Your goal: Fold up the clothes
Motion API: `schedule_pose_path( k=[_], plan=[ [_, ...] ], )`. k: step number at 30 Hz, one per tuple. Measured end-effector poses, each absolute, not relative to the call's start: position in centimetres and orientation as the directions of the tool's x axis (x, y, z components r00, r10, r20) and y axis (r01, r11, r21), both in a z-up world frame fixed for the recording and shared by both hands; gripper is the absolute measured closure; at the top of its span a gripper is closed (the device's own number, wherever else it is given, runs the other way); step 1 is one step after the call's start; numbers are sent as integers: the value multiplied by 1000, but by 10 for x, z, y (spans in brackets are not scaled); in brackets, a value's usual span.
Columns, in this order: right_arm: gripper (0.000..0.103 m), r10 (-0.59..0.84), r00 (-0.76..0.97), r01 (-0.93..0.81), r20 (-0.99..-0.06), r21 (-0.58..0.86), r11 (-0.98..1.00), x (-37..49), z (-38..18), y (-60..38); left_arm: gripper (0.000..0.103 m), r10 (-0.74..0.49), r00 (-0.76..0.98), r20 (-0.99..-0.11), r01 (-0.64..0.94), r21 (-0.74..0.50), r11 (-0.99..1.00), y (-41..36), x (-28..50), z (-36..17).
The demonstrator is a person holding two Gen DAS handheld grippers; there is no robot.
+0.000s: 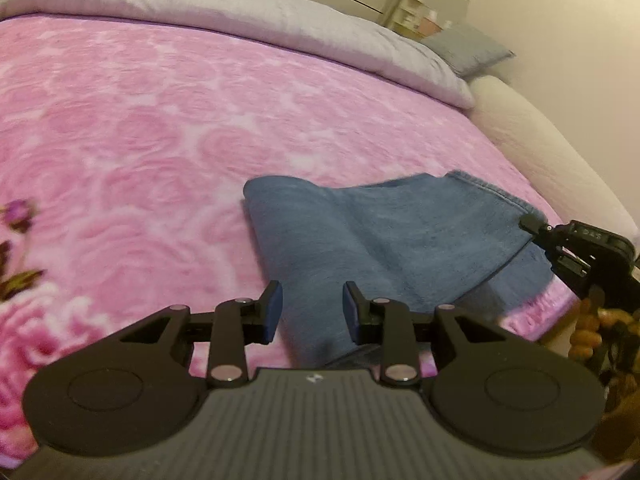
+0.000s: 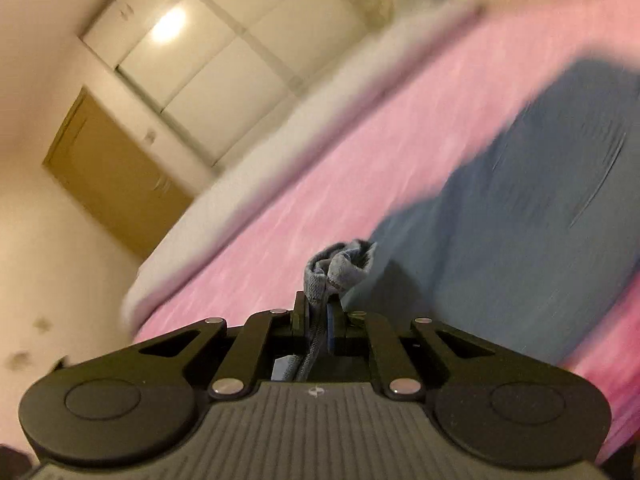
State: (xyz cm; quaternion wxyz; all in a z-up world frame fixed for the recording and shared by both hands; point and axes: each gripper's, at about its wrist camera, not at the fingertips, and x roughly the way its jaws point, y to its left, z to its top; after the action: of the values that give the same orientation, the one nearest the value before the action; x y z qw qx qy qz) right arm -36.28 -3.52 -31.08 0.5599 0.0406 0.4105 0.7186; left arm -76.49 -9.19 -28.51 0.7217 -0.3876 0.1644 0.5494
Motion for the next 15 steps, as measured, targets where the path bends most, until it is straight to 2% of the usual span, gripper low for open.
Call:
schedule_pose_path(
  k=[2, 3, 4, 5, 7, 10, 12, 14, 15],
  plan=[
    [92, 803, -321, -760, -503, 642, 99, -339, -333, -27, 76, 644, 374, -667, -913, -386, 131, -84, -751, -290],
    [84, 772, -309, -735, -555, 655, 177, -329, -349, -23, 76, 634, 381, -673, -912, -385, 140, -80, -745, -293],
    [80, 738, -300, -707, -605, 660, 254, -319, -365, -19, 76, 624, 386, -680, -912, -383, 147, -77, -740, -296],
    [81, 712, -315, -668, -628, 680, 304, -312, -379, -18, 76, 614, 390, -686, -912, -381, 153, -73, -734, -299],
    [80, 732, -348, -585, -585, 746, 318, -303, -391, -22, 76, 608, 380, -697, -918, -363, 158, -69, -729, -300],
    [73, 734, -358, -602, -577, 743, 291, -306, -386, -18, 75, 606, 365, -707, -927, -337, 164, -67, -727, -296],
    [73, 737, -371, -596, -565, 753, 278, -307, -386, -14, 76, 611, 348, -711, -934, -318, 163, -67, -727, -292],
    [81, 732, -375, -603, -568, 750, 273, -300, -388, -14, 76, 618, 333, -712, -939, -306, 155, -67, -728, -289],
    [91, 729, -376, -613, -572, 743, 267, -297, -389, -12, 76, 621, 326, -713, -942, -300, 150, -67, -729, -287]
  ],
)
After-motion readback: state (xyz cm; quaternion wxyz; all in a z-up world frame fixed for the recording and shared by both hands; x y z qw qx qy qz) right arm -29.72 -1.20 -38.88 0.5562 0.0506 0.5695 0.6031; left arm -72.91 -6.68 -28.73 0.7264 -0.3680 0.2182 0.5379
